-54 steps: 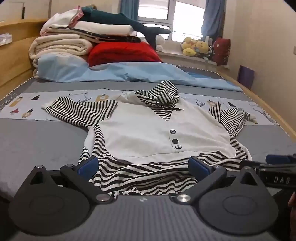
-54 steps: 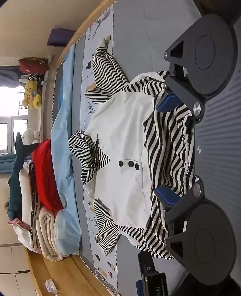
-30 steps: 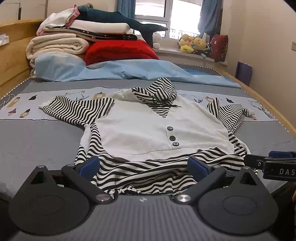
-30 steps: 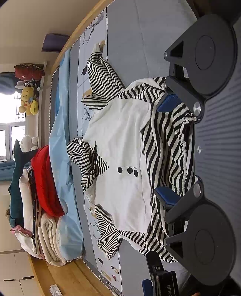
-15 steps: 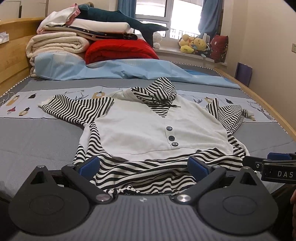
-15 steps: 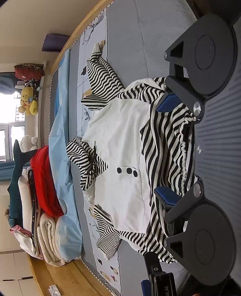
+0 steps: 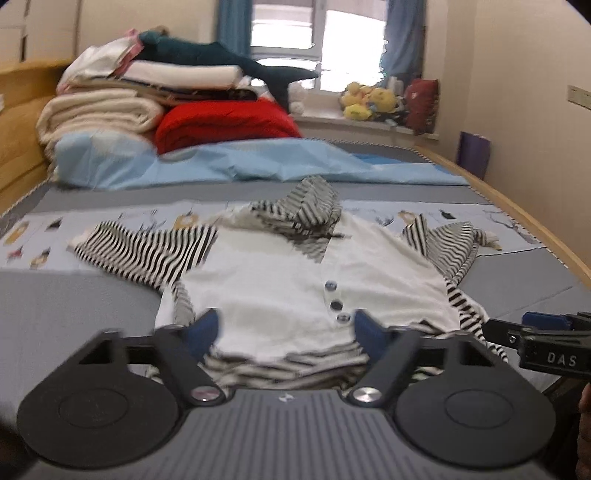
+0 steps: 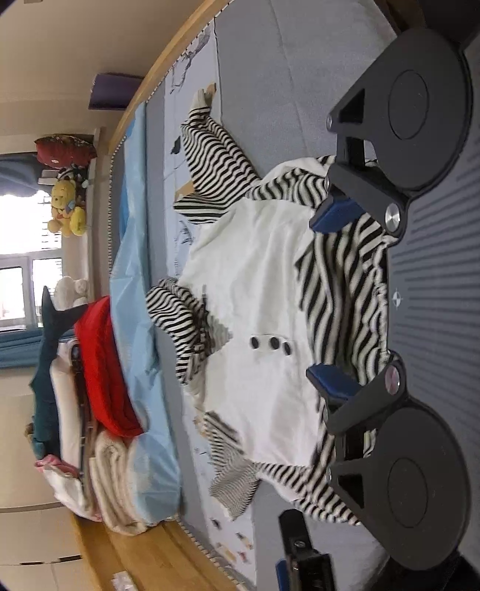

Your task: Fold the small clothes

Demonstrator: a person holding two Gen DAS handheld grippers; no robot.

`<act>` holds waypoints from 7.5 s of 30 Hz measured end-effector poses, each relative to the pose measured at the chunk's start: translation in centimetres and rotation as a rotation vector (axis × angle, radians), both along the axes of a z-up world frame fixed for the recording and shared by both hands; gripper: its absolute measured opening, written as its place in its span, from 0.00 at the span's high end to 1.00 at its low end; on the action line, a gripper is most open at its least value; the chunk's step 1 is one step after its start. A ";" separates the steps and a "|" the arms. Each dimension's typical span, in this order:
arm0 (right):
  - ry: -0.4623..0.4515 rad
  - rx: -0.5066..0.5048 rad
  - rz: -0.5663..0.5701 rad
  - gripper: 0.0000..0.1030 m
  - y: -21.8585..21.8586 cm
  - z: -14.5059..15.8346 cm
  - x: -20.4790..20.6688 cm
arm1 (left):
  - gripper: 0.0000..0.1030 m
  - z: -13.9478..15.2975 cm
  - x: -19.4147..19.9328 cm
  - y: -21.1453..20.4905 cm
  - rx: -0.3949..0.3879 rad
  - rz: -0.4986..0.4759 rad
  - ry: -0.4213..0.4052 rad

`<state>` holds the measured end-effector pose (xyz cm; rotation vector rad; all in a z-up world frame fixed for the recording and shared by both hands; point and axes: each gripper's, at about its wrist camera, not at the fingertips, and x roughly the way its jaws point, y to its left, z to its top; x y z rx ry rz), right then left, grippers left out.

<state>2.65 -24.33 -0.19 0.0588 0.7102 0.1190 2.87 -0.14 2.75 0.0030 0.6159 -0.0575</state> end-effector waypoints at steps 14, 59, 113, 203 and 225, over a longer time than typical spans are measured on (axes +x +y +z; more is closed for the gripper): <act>-0.072 0.020 0.019 0.46 -1.0 3.3 5.6 | 0.73 -1.0 17.2 8.1 -0.034 0.075 0.087; 0.279 0.102 0.120 0.86 6.1 -7.8 30.5 | 0.99 -1.4 29.2 22.3 -0.259 0.399 -0.064; 0.125 0.078 -0.214 0.96 0.4 -6.9 31.1 | 0.57 -9.2 34.6 13.7 -0.351 0.303 0.383; -0.120 0.673 -0.827 0.99 -31.2 -9.6 31.8 | 0.41 -11.9 36.8 5.9 -0.320 0.018 0.554; -0.105 0.199 0.145 0.98 2.4 -3.3 29.0 | 0.41 -9.8 36.1 16.1 -0.421 0.346 0.474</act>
